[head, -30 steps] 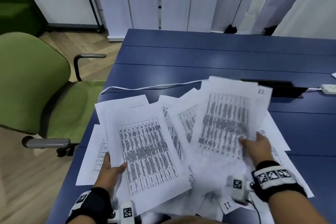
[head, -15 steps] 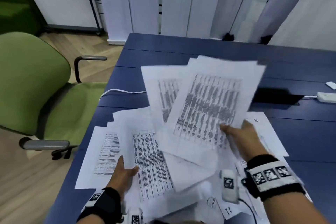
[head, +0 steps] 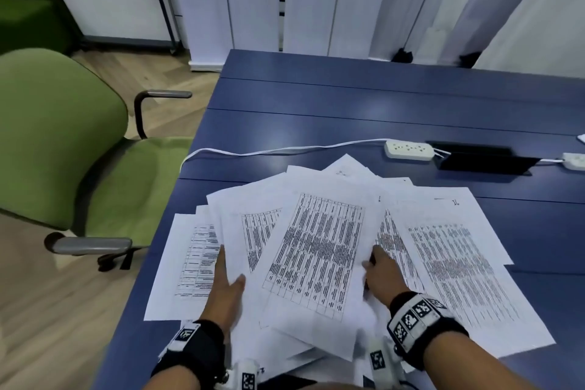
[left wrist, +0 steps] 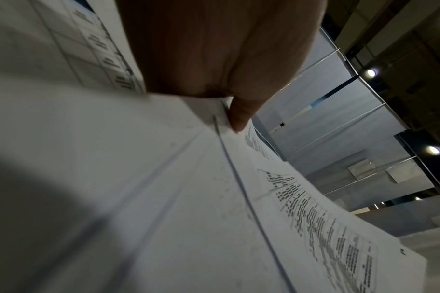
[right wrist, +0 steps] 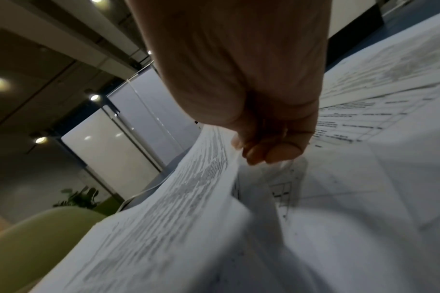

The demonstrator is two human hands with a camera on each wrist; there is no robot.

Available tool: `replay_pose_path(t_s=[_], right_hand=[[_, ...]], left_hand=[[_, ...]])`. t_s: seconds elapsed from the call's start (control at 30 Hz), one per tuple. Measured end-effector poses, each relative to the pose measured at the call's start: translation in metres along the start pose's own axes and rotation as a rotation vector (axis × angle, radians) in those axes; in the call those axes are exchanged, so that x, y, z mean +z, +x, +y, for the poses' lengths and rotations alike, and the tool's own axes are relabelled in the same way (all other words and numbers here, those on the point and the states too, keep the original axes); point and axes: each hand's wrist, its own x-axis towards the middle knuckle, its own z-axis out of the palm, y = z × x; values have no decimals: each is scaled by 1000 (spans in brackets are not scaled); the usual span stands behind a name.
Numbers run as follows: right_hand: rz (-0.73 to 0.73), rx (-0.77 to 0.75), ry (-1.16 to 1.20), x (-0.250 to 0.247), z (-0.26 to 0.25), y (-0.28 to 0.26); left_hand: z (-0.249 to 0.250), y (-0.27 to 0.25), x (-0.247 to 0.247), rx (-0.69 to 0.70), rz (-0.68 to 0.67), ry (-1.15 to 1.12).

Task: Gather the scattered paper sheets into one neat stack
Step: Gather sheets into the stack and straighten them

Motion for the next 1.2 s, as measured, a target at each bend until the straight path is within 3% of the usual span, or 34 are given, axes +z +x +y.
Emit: replay_pose_path(t_s=[0.23,0.43,0.6,0.67,0.8,0.87,1.0,1.2], right_hand=[[-68,-66,-327,-1,-3,12],[-185,-124,-428,10,-3,15],[-134,-224,-557,30,-15,8],[-43,-171,-509,34,-18,8],[152,119,-318,27,-13,13],[149,159,-164,27,-10,17],[56,295,371,28,-8,21],[132,-22,148,0,-14,8]], left_hand=[[3,4,-2,-64,23,2],[-2,13,-5,-112,-6,-75],[0,11,-5,-3,-54,64],[-4,13,-9,-23,-70,118],[-7,11,-13,-96,-98,89],[-5,9,-11,-116,-126,62],[6,6,-6,-128,-144,47],[7,20,-9,-92,-59,75]])
